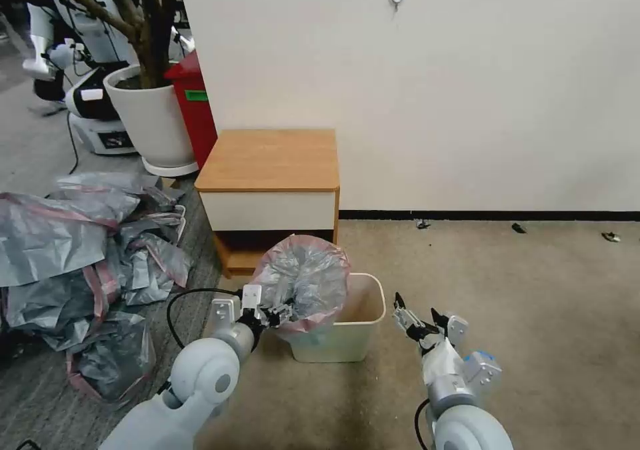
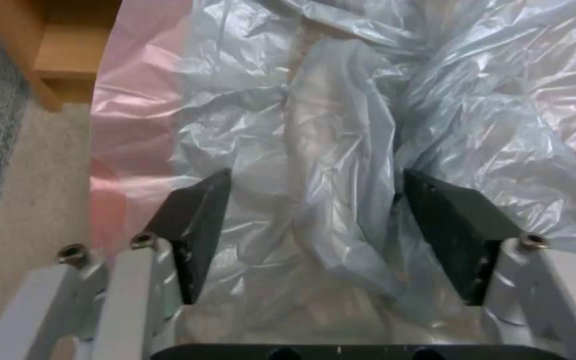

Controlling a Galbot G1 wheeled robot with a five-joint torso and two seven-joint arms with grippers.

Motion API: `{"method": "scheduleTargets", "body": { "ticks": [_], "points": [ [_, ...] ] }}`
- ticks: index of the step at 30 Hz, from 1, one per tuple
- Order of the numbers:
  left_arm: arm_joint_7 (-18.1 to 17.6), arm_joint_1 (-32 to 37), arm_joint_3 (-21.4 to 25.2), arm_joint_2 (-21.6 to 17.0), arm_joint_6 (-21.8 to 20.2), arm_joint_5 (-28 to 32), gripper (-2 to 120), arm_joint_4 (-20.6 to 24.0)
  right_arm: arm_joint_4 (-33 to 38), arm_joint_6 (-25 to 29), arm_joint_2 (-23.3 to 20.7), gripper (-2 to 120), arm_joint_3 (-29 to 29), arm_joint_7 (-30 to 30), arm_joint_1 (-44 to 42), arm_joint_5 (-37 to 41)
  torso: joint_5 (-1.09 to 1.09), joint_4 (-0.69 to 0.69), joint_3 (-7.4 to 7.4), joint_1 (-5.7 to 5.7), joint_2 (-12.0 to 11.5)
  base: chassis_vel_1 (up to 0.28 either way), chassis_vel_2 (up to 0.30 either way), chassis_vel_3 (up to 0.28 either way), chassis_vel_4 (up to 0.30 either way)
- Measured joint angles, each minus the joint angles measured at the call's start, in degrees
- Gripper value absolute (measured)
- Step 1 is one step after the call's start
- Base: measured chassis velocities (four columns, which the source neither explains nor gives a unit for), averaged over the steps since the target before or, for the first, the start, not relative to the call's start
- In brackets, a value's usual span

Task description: Pick up the garbage bag from the table and place it over the trash can.

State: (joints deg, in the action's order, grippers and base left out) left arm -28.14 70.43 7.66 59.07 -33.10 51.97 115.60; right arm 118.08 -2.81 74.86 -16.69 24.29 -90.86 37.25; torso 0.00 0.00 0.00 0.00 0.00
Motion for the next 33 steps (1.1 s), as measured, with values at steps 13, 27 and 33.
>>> {"method": "scheduleTargets", "body": {
  "ticks": [13, 27, 33],
  "points": [
    [-2.3, -4.0, -3.8, -0.6, -0.7, 3.5, 35, -2.6, -2.2, 0.2, -0.8, 88, 0.0, 0.2, 1.9, 0.5, 0.00, 0.00, 0.00, 0.00, 0.0, 0.000, 0.000, 0.000, 0.000],
    [-9.3, -12.4, -7.7, -1.2, -3.3, 12.0, 36, -5.8, -4.8, 0.6, -1.4, 87, -0.2, 0.3, 4.1, 1.8, 0.00, 0.00, 0.00, 0.01, 0.0, 0.000, 0.000, 0.000, 0.000],
    [-11.2, -15.0, -8.5, -1.2, -4.4, 15.6, 36, -7.2, -5.6, 0.6, -1.1, 87, -0.2, 0.4, 4.6, 1.9, 0.00, 0.00, 0.00, 0.00, 0.0, 0.000, 0.000, 0.000, 0.000]
  ]
}}
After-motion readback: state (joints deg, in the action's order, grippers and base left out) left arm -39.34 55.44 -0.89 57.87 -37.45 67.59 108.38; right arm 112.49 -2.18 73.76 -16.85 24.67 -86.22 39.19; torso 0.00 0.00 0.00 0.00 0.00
